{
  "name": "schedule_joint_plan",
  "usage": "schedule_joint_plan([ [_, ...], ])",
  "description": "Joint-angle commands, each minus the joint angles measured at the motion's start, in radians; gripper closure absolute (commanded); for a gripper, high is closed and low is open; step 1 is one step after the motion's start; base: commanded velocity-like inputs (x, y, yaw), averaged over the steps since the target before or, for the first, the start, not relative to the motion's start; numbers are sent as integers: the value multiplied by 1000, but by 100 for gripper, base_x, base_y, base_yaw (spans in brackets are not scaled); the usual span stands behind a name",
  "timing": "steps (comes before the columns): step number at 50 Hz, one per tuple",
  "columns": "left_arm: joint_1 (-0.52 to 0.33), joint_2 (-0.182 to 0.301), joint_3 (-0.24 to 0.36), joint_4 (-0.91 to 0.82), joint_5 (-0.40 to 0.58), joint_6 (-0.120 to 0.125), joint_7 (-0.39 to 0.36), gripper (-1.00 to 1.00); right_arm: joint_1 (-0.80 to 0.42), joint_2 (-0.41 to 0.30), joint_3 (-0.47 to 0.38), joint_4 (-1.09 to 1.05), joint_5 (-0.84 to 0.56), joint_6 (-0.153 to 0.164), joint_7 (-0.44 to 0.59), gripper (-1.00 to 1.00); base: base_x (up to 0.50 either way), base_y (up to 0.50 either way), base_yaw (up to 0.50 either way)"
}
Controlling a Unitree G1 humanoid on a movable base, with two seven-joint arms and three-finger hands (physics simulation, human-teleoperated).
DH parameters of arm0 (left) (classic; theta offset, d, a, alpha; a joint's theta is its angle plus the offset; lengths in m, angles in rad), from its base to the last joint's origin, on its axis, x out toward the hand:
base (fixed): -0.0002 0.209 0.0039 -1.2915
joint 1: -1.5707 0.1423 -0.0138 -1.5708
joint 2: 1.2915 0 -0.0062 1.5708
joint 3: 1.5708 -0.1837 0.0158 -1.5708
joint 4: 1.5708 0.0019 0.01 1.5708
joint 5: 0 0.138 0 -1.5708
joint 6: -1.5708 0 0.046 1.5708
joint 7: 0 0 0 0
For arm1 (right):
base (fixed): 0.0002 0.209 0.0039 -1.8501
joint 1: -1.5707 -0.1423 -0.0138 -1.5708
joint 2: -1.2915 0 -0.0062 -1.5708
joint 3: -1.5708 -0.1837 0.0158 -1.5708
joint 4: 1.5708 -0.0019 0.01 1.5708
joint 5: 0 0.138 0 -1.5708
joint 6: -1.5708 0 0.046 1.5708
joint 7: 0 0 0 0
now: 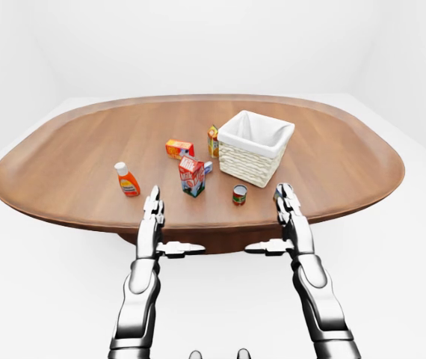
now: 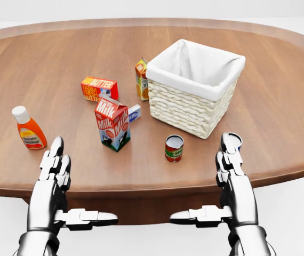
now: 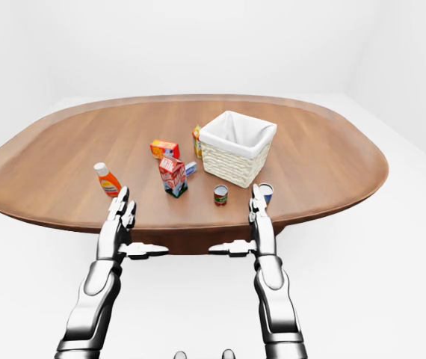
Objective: Pick up the alphabet soup, and put it in the basket.
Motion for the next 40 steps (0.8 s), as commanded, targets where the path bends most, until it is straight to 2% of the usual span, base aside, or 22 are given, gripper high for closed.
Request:
schedule_joint_plan([
  [1,-4,12,26,2,-11,-6,-16,-100,9,-13,-26,-3,15,0,33,-100,0,0,0],
  [8,-1,11,29,-11,-17,-10,-15,-100,17,-13,-29,-19,17,9,37,-100,0,0,0],
  [9,-3,12,30,-6,-17,-14,-15,-100,18,-13,-28,-19,17,8,37,-100,0,0,0],
  [10,-12,12,33,27,-16,-41,-14,-100,20,-13,-28,-20,17,7,37,-100,0,0,0],
  [12,-11,13,37,9,-22,-37,-9,-100,25,-12,-28,-23,16,6,38,-100,0,0,0],
  [16,-24,13,51,15,-42,-47,8,-100,31,-11,-27,-29,16,7,40,-100,0,0,0],
  [18,-37,16,60,33,-54,-64,16,-100,35,-11,-28,-33,17,8,40,-100,0,0,0],
  [20,-48,17,80,20,-81,-55,40,-100,40,-11,-28,-37,17,8,42,-100,0,0,0],
  [21,-55,19,88,26,-92,-59,49,-100,42,-11,-28,-39,17,8,42,-100,0,0,0],
  [22,-64,23,92,43,-96,-74,56,-100,44,-11,-28,-40,17,7,42,-100,0,0,0],
  [23,-62,25,97,20,-103,-64,70,-100,47,-10,-27,-41,17,5,42,-100,0,0,0],
  [25,-57,29,100,-1,-97,-64,89,-100,50,-9,-26,-42,16,4,42,-100,0,0,0],
  [26,-58,31,106,-16,-81,-82,114,-100,57,-9,-26,-49,15,3,42,-100,0,0,0],
  [27,-59,31,112,-28,-93,-72,121,-100,59,-9,-26,-53,16,4,43,-100,0,0,0],
  [29,-83,40,126,16,-98,-86,138,-100,62,-9,-27,-59,17,6,44,-100,0,0,0],
  [32,-89,41,154,-25,-156,-86,168,-100,68,-8,-26,-61,17,3,45,-100,0,0,0],
  [40,-129,67,171,41,-183,-86,210,-100,79,-6,-24,-60,18,-8,46,-100,0,0,0],
])
